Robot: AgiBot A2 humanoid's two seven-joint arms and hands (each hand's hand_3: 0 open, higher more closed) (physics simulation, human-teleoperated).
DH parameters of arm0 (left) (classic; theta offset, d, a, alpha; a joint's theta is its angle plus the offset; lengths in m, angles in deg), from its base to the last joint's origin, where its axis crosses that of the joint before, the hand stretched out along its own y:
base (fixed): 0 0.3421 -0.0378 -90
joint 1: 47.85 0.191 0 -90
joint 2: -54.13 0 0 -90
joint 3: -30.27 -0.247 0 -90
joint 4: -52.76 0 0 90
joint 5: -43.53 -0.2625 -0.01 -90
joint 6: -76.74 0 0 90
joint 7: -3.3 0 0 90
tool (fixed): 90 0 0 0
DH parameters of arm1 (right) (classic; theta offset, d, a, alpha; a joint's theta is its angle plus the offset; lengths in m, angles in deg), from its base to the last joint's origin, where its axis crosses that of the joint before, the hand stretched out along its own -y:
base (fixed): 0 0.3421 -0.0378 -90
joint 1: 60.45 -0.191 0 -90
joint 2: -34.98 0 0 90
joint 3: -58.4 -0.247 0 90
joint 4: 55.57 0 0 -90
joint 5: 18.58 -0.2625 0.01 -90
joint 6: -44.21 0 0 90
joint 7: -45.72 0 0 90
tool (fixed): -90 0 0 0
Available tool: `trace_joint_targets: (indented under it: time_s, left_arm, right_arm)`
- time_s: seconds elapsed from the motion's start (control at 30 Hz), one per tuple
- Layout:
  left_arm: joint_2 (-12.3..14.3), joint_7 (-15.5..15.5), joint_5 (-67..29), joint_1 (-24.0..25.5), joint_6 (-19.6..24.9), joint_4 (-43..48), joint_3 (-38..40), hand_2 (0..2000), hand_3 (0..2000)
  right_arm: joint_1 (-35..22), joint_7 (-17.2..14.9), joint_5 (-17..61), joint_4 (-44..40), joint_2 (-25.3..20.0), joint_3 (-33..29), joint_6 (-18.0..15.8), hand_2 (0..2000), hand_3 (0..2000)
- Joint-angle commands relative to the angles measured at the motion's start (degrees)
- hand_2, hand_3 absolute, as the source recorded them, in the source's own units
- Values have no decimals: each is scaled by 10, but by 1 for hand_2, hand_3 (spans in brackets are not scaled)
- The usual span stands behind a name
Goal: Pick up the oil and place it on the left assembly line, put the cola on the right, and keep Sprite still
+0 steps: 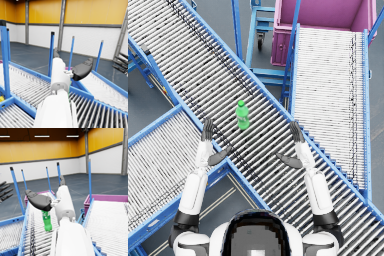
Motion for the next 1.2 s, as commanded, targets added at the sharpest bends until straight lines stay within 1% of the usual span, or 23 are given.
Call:
trace_joint_targets:
  time_s: [0.03, 1.2]
  left_arm:
    - [0, 0, 0, 0, 0, 0, 0, 0, 0]
    - [0, 0, 0, 0, 0, 0, 0, 0, 0]
  right_arm:
    - [0, 0, 0, 0, 0, 0, 0, 0, 0]
    - [0, 0, 0, 0, 0, 0, 0, 0, 0]
